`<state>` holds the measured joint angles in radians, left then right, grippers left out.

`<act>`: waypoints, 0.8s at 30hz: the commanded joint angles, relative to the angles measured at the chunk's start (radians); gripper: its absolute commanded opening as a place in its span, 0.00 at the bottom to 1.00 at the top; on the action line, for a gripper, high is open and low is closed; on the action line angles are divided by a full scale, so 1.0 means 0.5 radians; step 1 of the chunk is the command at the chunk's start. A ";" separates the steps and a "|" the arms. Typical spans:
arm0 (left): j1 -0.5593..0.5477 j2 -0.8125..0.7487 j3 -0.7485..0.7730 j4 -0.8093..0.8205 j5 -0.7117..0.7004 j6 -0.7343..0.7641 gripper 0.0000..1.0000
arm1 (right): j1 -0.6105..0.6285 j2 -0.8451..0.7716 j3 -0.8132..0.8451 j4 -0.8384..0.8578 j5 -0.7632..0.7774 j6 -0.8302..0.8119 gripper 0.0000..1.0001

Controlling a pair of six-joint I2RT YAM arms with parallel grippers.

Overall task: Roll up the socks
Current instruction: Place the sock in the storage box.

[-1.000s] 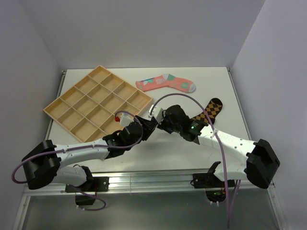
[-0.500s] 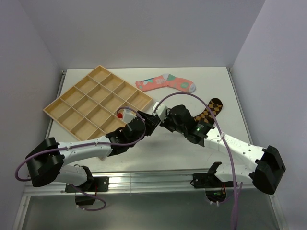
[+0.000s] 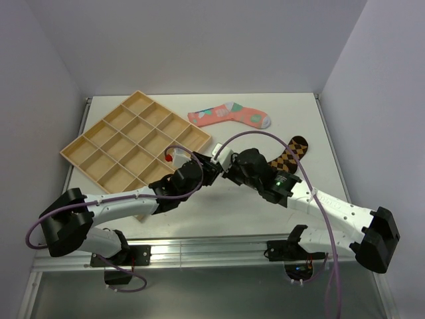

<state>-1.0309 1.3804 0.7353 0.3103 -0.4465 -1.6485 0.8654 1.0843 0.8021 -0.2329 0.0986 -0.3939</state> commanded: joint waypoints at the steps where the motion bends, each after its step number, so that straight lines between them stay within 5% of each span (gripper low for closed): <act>1: 0.009 0.016 0.076 0.070 0.000 -0.041 0.50 | 0.039 -0.064 0.040 0.012 -0.047 0.005 0.00; 16: 0.025 0.040 0.165 -0.068 -0.055 0.140 0.30 | 0.061 -0.073 0.074 -0.138 -0.246 0.012 0.00; 22: 0.049 0.102 0.217 -0.081 0.003 0.275 0.01 | 0.061 -0.070 0.080 -0.209 -0.317 0.002 0.00; 24: 0.055 0.108 0.223 -0.090 0.009 0.309 0.00 | 0.058 -0.070 0.083 -0.221 -0.323 -0.001 0.02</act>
<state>-1.0294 1.4231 0.7944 0.2302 -0.4160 -1.5417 0.8738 1.0756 0.8021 -0.3153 0.0597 -0.4042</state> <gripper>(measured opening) 0.312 0.298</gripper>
